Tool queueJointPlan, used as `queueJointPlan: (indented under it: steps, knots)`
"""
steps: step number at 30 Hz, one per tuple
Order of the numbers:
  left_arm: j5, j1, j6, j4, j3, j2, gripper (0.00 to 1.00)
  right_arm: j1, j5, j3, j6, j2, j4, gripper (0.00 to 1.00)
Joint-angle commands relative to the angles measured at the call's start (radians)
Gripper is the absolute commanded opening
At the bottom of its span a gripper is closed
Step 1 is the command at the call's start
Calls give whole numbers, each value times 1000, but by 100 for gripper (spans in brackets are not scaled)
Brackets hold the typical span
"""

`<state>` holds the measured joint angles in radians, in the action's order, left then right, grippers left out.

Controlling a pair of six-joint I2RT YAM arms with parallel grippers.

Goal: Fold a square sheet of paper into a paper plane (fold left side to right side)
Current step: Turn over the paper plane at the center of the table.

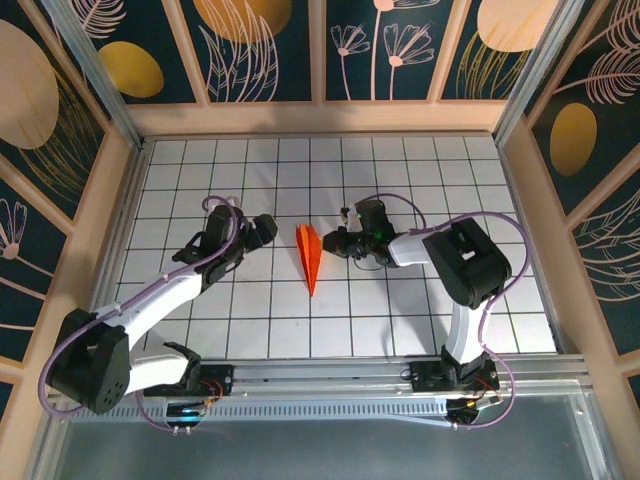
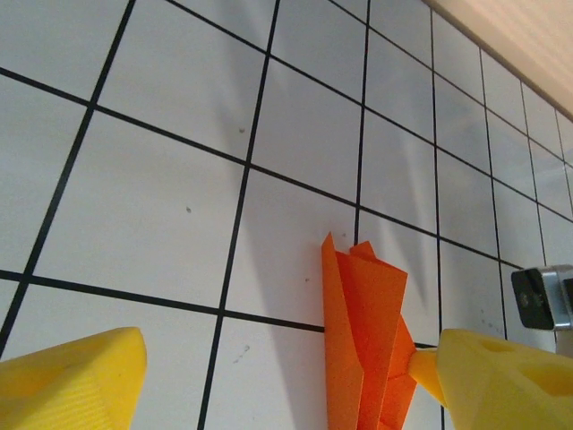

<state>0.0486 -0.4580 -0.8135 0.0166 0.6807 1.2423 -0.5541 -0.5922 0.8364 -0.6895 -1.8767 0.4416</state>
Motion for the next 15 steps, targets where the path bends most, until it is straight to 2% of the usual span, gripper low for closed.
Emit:
queueJointPlan:
  steps: [1,9,15]
  knots:
    - [-48,6,3,-47,-5,25,83,2,11,6,24,33,-23,0]
    - [-82,6,-6,-76,-15,88,80,2,32,15,44,52,-55,12]
    - [-77,5,-20,-98,-32,97,79,1,102,30,84,99,-155,27]
